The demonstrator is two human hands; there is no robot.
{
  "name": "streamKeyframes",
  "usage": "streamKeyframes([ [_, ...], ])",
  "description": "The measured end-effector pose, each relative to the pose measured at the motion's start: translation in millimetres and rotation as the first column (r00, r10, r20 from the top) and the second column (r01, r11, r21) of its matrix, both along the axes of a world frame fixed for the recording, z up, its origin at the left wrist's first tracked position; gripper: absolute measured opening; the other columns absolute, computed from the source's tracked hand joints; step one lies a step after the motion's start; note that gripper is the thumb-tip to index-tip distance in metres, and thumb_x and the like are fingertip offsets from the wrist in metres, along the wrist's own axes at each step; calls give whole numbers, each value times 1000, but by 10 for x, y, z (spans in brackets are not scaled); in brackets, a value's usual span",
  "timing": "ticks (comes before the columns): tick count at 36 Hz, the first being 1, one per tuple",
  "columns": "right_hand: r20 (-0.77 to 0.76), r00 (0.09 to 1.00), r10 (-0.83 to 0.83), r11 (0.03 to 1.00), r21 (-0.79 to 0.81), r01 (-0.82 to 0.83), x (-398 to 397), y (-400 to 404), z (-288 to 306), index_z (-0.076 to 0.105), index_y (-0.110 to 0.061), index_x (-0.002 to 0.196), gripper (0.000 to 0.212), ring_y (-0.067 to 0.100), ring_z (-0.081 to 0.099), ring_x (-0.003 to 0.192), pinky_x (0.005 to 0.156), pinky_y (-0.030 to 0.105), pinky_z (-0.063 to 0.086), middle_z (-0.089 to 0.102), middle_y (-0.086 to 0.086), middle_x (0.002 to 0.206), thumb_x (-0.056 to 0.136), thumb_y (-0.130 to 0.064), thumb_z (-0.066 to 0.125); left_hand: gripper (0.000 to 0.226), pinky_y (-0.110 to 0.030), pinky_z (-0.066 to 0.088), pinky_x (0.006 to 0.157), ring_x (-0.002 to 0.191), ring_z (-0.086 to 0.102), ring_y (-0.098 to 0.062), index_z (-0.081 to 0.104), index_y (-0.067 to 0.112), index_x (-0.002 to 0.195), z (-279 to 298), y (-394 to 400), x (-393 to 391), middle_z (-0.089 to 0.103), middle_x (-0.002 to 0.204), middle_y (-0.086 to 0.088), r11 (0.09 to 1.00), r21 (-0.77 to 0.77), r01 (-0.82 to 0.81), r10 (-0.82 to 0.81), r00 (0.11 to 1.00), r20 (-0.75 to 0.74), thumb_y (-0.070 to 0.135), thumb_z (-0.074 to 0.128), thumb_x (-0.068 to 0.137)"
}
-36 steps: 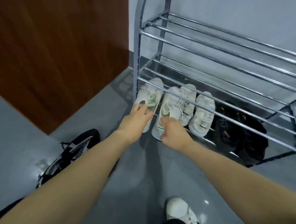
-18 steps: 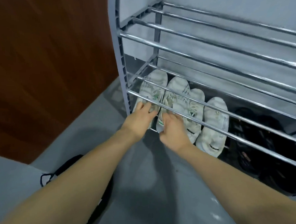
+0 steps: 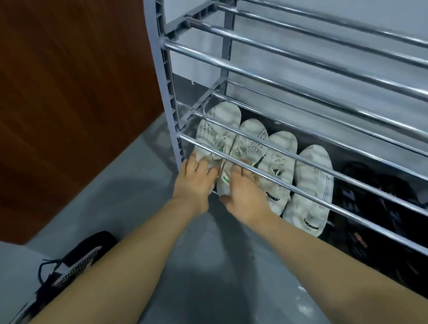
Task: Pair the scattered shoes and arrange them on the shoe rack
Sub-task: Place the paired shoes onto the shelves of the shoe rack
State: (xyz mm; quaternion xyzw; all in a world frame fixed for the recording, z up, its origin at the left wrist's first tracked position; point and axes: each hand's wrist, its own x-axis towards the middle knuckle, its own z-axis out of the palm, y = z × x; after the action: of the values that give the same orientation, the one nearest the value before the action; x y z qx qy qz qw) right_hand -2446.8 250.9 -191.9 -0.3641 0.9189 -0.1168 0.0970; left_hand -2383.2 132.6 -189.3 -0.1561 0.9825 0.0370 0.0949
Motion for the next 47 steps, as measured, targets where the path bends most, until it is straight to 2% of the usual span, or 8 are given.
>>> streamKeyframes([
  [5,3,1000,16,998,-61,-16,-42,35,-92,37,-2,129,67,33,43,124,98,41,40,45,16,133,81,-37,68,78,-41,40,102,143,1,-38,19,27,144,-80,-67,-67,13,152,-2,996,64,-68,66,997,29,17,66,82],
  [12,-34,999,28,998,-58,-30,-58,-12,-113,42,-3,123,61,31,48,119,97,41,37,52,14,123,82,-41,67,83,-43,34,108,144,-3,-40,14,24,148,-93,-122,-172,16,155,-3,998,44,-44,40,994,102,25,67,84],
  [17,18,1000,24,996,-86,-23,-41,26,-121,33,-6,135,73,35,31,134,107,46,32,30,16,146,80,-34,71,86,-41,31,109,143,4,-37,15,25,147,-58,-168,-141,20,154,0,999,26,-33,31,996,78,32,68,80],
  [24,-239,966,101,991,108,-77,25,186,-114,18,-20,146,109,40,42,128,90,44,50,27,24,148,58,-15,82,98,-37,21,114,142,10,-39,-5,21,150,-75,-74,-20,24,149,-1,1000,-12,-28,28,999,-24,13,65,82],
  [28,-450,893,11,994,103,40,-11,220,-183,58,7,119,93,35,64,106,78,42,55,58,30,122,31,-7,84,102,-41,9,118,142,4,-39,-6,19,149,-66,10,8,11,153,-5,999,31,-10,12,996,-84,10,65,77],
  [33,-509,861,-26,955,241,171,-105,374,-278,61,-1,117,89,30,66,99,86,39,54,67,17,107,38,-30,90,101,-45,-6,117,144,-3,-35,6,12,149,-45,117,23,12,152,-5,999,14,49,-46,984,-172,31,69,73],
  [39,-388,918,-83,973,168,159,-115,511,-238,57,-14,123,57,29,59,108,91,36,46,63,9,114,74,-38,72,95,-47,34,102,113,53,-33,55,9,123,-13,354,-107,58,116,-10,988,-114,109,-137,952,-274,51,85,44],
  [47,-537,837,-105,980,90,180,-109,488,-282,74,-19,92,54,28,68,78,67,34,56,69,7,80,41,-26,90,76,-40,26,104,130,31,-26,19,16,148,-24,437,-184,33,143,-2,977,-150,149,-168,978,-120,16,59,83],
])
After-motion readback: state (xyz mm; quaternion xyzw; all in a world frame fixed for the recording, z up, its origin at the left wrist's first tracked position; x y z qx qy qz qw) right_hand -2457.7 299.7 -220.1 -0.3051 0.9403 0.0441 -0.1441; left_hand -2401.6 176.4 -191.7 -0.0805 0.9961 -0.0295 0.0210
